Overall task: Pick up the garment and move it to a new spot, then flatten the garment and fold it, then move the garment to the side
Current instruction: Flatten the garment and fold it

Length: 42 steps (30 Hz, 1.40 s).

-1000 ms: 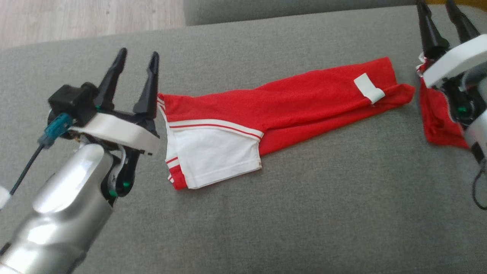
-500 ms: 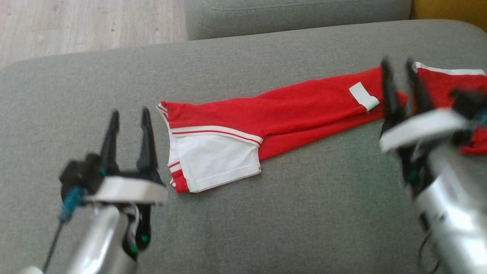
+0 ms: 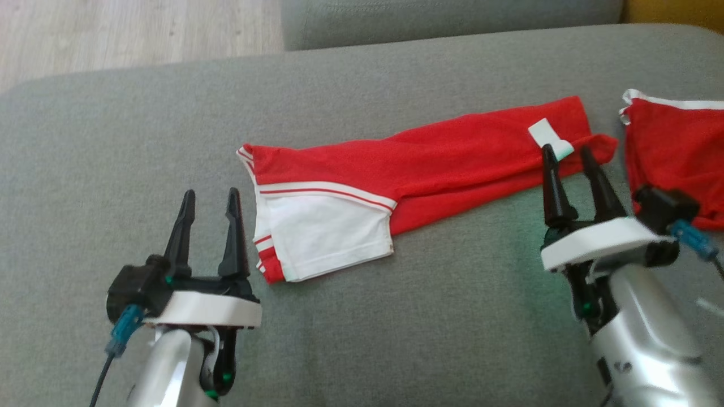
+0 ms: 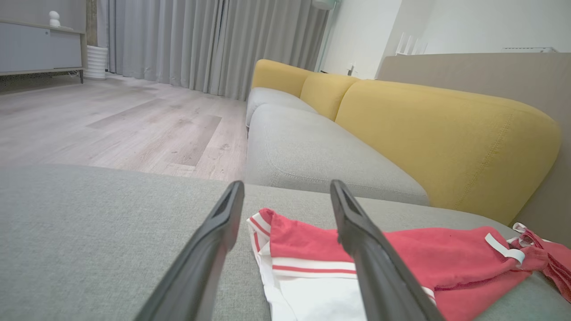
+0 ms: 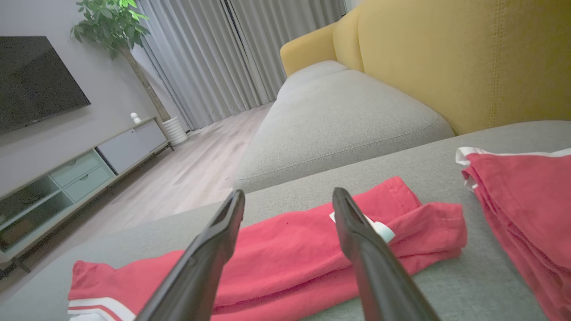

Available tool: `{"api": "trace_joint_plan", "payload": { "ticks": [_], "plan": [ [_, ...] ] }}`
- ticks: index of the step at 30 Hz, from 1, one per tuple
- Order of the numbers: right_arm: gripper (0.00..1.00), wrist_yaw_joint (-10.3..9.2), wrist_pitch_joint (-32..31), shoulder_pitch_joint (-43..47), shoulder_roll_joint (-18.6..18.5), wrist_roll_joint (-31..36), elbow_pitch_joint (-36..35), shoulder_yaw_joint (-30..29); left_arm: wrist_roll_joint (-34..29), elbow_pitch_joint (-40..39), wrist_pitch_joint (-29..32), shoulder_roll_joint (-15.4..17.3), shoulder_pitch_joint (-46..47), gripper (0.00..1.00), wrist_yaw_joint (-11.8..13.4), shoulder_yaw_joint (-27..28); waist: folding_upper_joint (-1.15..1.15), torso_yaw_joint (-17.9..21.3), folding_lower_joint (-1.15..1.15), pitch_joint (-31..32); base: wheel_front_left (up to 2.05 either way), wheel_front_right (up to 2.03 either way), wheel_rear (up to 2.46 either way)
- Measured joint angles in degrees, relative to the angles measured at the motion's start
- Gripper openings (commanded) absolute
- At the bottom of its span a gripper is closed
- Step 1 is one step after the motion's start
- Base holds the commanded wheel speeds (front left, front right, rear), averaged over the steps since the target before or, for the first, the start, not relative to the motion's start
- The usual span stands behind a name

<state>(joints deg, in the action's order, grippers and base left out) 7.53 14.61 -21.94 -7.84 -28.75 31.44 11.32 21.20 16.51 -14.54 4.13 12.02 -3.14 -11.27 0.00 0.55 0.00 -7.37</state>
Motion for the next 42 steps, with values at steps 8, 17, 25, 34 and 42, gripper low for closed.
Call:
{"api": "trace_joint_plan", "payload": {
  "ticks": [8, 17, 25, 34, 42],
  "plan": [
    [1.0, 0.0, -4.78, -10.11, -2.57, 4.09, 6.8, -7.08, -2.58, 1.08, 0.0, -1.26, 3.2, 1.0, -2.01, 0.24, 0.0, -2.24, 0.01, -3.86, 0.0, 0.0, 0.0],
    [1.0, 0.0, -8.61, -18.76, -4.14, 11.26, 22.81, -19.41, -2.68, 1.74, 0.0, -1.51, 5.5, 1.0, -2.92, -0.24, 0.0, -5.21, 0.01, -7.81, 0.0, 0.0, 0.0],
    [1.0, 0.0, -8.55, -21.68, -4.08, 18.35, 34.35, -25.79, -2.29, 1.74, 0.0, -1.56, 6.06, 1.0, -2.91, -1.8, 0.0, -6.05, 0.01, -9.31, 0.0, 0.0, 0.0],
    [0.0, 0.0, -6.91, -24.8, -2.22, 21.18, 38.83, -26.76, -2.02, 1.79, 0.0, -1.65, 6.92, 1.0, -2.82, -2.26, 0.0, -5.4, 0.0, -9.51, 0.0, 0.0, 0.0],
    [0.0, 0.0, -3.23, -24.67, -1.56, 19.22, 38.75, -25.31, -2.0, 2.13, 0.0, -1.66, 6.78, 1.0, -2.43, -2.15, 0.0, -4.56, 0.0, -7.21, 0.0, 0.0, 0.0]
  ]
}}
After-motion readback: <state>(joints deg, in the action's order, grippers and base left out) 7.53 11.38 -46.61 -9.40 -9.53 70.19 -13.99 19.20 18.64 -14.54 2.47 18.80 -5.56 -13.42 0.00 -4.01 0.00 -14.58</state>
